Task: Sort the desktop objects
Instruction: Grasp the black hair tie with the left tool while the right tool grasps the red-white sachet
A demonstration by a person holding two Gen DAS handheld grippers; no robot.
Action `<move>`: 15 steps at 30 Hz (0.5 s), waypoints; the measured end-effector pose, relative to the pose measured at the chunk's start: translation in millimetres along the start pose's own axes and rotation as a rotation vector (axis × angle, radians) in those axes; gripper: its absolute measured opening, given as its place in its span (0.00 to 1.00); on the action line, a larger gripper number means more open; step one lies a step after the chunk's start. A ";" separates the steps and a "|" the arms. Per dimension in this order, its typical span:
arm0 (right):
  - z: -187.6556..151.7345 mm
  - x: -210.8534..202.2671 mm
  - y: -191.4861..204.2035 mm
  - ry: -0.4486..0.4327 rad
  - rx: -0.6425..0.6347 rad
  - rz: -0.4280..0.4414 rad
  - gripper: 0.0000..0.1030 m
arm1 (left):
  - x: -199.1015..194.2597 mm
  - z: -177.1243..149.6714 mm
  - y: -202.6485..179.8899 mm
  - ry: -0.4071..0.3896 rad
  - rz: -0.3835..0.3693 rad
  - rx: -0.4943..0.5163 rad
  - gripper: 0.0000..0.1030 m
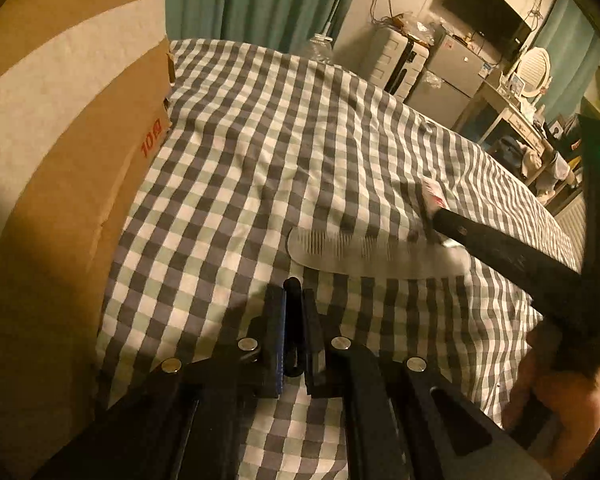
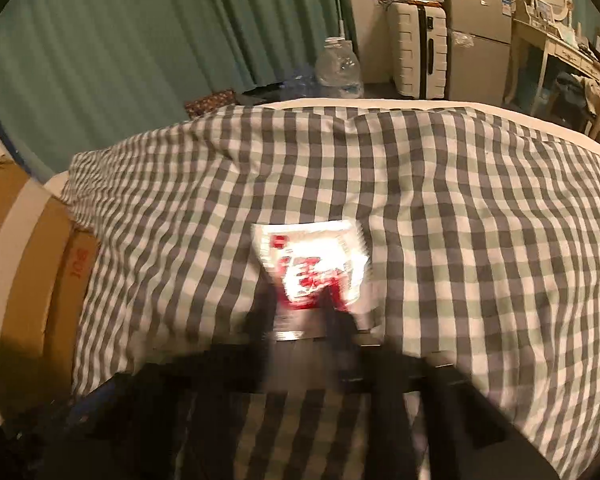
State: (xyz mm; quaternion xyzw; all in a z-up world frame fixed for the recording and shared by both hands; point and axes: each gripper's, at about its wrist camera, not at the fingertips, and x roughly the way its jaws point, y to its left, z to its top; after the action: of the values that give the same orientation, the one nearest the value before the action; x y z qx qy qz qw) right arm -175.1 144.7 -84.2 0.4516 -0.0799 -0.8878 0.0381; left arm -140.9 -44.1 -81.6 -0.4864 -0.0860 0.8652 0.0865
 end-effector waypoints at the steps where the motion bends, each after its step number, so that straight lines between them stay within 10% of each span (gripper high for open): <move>1: -2.7 -7.3 0.4 -0.009 -0.011 -0.008 0.07 | -3.4 -0.2 -0.9 -0.013 -0.001 0.001 0.06; 15: -28.2 -127.4 -9.2 -0.050 0.011 0.043 0.02 | -76.9 2.5 -24.1 -0.139 -0.096 -0.025 0.06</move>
State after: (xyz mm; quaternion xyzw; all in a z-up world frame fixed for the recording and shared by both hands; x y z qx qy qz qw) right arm -77.2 168.5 -0.8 0.4279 -0.0954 -0.8973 0.0525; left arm -102.1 -38.9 -11.1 -0.4214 -0.1258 0.8906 0.1156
